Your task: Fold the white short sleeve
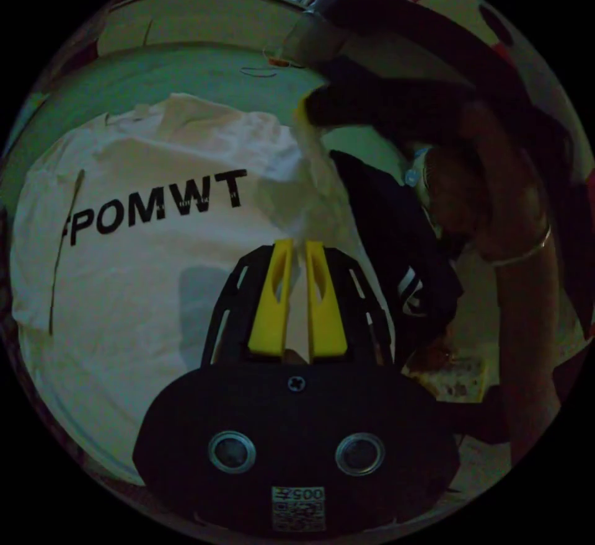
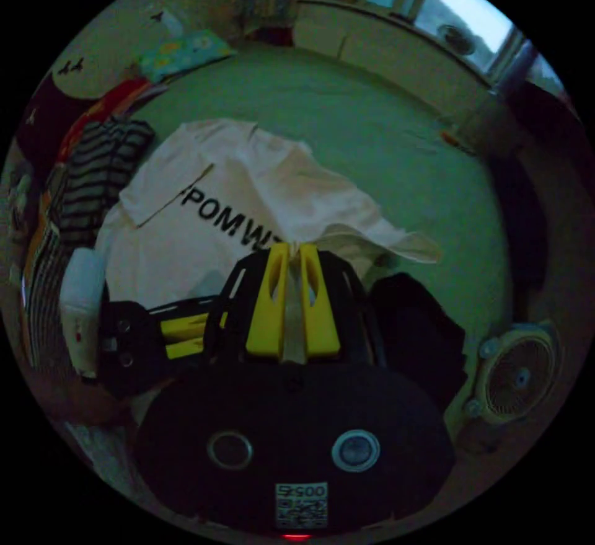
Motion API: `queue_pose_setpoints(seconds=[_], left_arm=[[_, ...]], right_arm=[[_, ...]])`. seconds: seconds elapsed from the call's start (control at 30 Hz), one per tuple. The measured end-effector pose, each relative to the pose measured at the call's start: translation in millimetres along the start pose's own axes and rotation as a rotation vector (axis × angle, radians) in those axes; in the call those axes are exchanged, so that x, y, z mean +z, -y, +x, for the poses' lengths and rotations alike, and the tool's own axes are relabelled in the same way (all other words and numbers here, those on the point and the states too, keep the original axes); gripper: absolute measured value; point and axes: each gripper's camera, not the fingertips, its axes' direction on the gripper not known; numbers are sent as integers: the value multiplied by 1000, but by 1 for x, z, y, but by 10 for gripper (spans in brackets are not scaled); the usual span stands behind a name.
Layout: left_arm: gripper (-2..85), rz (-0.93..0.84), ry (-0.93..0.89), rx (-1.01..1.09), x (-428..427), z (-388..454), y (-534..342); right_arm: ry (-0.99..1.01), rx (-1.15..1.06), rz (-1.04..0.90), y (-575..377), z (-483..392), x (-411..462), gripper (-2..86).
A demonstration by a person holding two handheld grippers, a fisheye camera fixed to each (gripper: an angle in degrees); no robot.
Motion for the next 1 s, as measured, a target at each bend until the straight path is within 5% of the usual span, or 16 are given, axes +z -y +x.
queue_pose_setpoints(seconds=[0.1,0.4,0.57,1.0], left_arm=[[59,2,51,-5,4,-3,3],[100,78,102,-51,29,-12,29],[82,123,11,-119,44,-25,30],[45,77,62,-51,63,-10,41]], right_arm=[[31,40,-86,8,12,28,50],[35,221,118,8,96,-21,68],[81,400,-6,26,140,29,68],[2,342,80,88,138,17,-16]])
